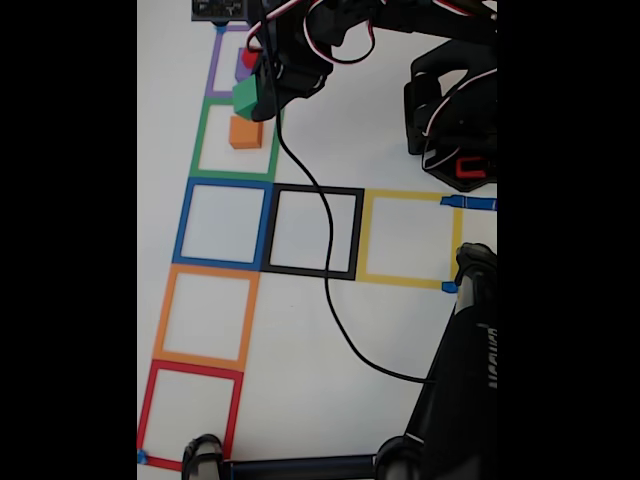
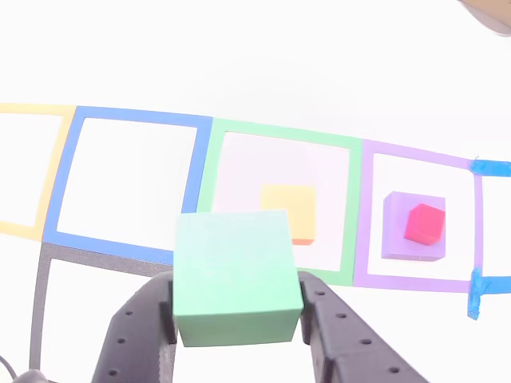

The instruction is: Tower of hanoi

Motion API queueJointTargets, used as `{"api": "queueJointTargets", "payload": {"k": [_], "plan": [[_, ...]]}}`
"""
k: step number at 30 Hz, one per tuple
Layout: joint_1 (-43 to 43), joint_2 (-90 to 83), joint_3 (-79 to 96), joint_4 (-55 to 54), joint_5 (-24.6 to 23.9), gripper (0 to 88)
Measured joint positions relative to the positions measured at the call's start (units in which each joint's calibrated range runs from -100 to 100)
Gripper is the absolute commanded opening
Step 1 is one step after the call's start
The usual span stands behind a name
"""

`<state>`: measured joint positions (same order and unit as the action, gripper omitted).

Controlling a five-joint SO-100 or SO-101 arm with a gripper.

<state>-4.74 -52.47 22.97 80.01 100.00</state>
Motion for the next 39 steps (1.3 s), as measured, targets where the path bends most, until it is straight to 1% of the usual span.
{"api": "queueJointTargets", "payload": {"k": [3,6,8,11,13,18,20,24,29,32,39], "plan": [[1.3,-0.2,-8.0,6.1,0.0,5.6],[4.7,-0.8,-8.9,7.8,0.0,5.6],[7.1,-2.3,-6.6,7.6,0.0,5.6],[10.1,-6.3,1.5,3.7,0.0,5.6],[13.0,-8.7,8.8,-1.0,0.0,5.6],[15.0,-11.0,26.6,-15.6,0.0,5.6],[16.1,-11.0,33.2,-22.7,-0.4,5.7],[15.8,-8.6,44.4,-38.5,-0.4,6.0],[15.1,0.5,50.8,-57.1,-0.4,6.0],[14.4,8.1,51.3,-67.4,-0.4,6.0],[13.9,20.3,53.7,-83.4,-0.4,6.0]]}}
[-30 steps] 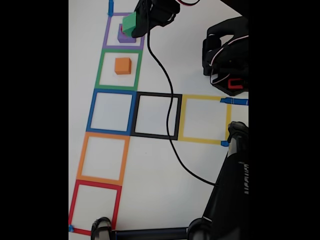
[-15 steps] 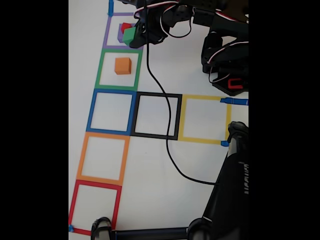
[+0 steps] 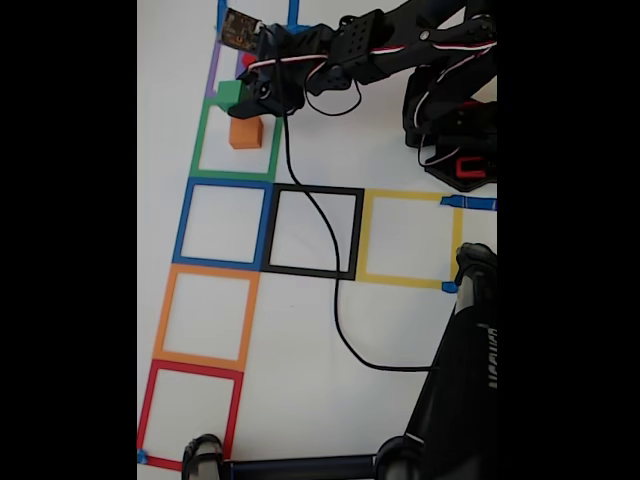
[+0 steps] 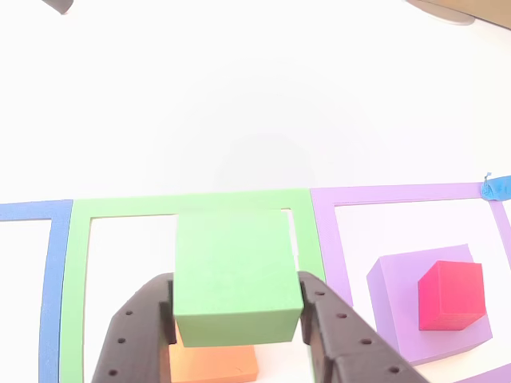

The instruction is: Tower of hanoi

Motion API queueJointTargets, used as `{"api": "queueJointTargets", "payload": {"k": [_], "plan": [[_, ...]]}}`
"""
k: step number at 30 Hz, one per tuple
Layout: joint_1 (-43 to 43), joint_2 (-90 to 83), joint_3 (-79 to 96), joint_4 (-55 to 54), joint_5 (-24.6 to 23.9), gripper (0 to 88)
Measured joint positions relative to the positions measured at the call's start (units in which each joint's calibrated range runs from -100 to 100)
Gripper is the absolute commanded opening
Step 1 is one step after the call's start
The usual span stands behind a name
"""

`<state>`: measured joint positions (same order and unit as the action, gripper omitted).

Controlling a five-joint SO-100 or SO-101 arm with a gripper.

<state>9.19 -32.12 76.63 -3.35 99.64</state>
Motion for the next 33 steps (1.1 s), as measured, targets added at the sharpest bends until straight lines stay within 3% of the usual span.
{"api": "queueJointTargets", "payload": {"k": [13,33], "plan": [[-1.5,2.5,10.0,-13.6,0.0,6.0],[-1.6,18.8,10.0,-29.7,0.0,5.9]]}}
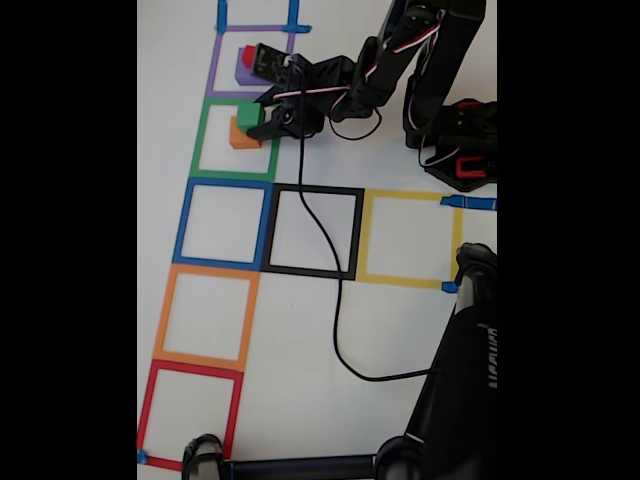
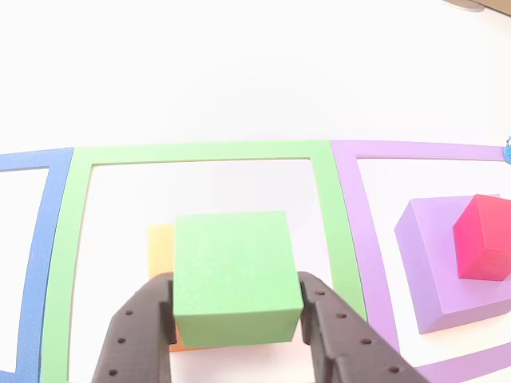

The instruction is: Tower of hanoi

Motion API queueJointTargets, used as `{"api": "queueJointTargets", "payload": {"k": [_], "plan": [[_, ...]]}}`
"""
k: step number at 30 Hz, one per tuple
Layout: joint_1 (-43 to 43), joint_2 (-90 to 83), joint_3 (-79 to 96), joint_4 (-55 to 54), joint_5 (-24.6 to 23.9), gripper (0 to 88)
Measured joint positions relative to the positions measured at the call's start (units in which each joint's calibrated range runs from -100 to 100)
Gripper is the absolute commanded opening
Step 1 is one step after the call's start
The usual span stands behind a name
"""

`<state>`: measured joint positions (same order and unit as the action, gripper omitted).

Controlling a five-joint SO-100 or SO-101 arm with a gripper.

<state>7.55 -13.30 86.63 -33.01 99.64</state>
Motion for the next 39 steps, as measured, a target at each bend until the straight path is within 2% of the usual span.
{"api": "queueJointTargets", "payload": {"k": [20,27,32,39], "plan": [[-0.8,4.4,-3.1,-1.1,0.0,6.9],[-0.8,6.3,-3.7,-2.3,0.0,16.0],[-0.8,7.6,-4.4,-3.3,0.0,29.4],[-0.8,7.7,-4.4,-4.2,0.0,32.3]]}}
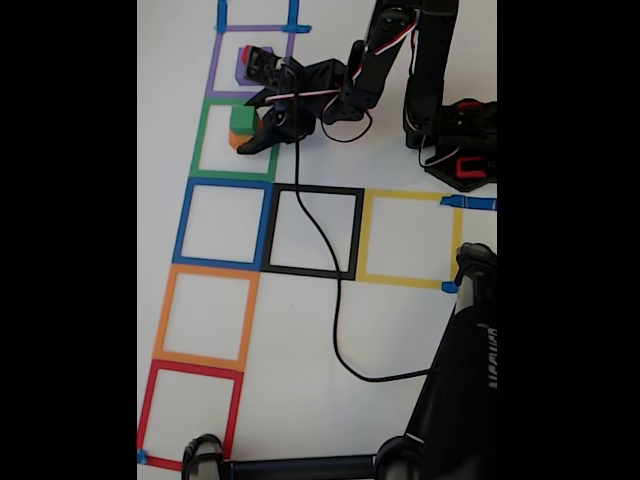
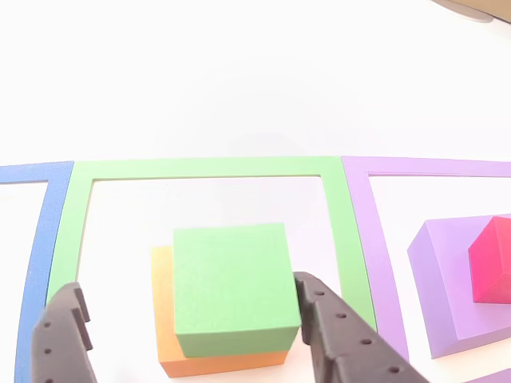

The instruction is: Tower of hanoi

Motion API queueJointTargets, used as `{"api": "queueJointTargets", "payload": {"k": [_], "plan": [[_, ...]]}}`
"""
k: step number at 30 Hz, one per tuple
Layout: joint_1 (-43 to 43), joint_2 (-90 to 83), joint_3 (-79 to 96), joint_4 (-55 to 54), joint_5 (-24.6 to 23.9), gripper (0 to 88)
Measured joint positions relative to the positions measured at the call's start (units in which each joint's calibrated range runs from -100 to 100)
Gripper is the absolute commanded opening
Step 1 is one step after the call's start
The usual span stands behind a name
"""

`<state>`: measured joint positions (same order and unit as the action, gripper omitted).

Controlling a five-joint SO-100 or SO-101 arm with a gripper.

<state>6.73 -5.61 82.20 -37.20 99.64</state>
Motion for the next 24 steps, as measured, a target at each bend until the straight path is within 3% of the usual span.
{"api": "queueJointTargets", "payload": {"k": [5,11,15,24], "plan": [[0.0,-0.5,0.0,0.0,0.0,31.0],[2.9,-9.3,0.0,5.7,0.4,16.6],[5.6,-20.3,0.0,18.3,0.4,5.5],[9.9,-43.6,-4.5,54.9,0.2,1.3]]}}
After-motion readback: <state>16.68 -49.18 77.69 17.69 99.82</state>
